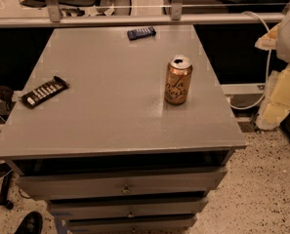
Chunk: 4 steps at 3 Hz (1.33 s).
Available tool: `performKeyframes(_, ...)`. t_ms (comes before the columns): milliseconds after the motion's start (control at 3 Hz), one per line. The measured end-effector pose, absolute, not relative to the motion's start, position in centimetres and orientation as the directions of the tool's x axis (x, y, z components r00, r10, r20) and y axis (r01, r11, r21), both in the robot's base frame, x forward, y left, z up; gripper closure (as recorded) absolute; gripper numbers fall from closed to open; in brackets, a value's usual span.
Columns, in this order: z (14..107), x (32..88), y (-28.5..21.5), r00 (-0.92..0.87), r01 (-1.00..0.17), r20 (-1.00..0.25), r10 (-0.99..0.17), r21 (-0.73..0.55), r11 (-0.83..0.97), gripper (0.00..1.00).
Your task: Move orange can near rxbar blueberry
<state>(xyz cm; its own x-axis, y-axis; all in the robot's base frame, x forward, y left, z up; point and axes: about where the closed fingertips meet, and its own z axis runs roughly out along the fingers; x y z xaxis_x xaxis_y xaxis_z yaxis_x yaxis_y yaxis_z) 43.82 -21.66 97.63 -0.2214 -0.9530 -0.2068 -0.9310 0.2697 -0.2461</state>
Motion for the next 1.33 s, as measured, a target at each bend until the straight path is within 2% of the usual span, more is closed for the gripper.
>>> performKeyframes(667,98.0,43.4,-21.6,-0.220,-0.926,-0.237,-0.946,-0.255,0.280,0.00)
performKeyframes(1000,95.1,44.0,-21.1,-0.212,-0.928,-0.354,-0.911,-0.220,0.302,0.00)
performKeyframes(1333,92.6,46.6,-18.3,-0.177,-0.930,-0.534,-0.827,-0.184,0.318,0.00)
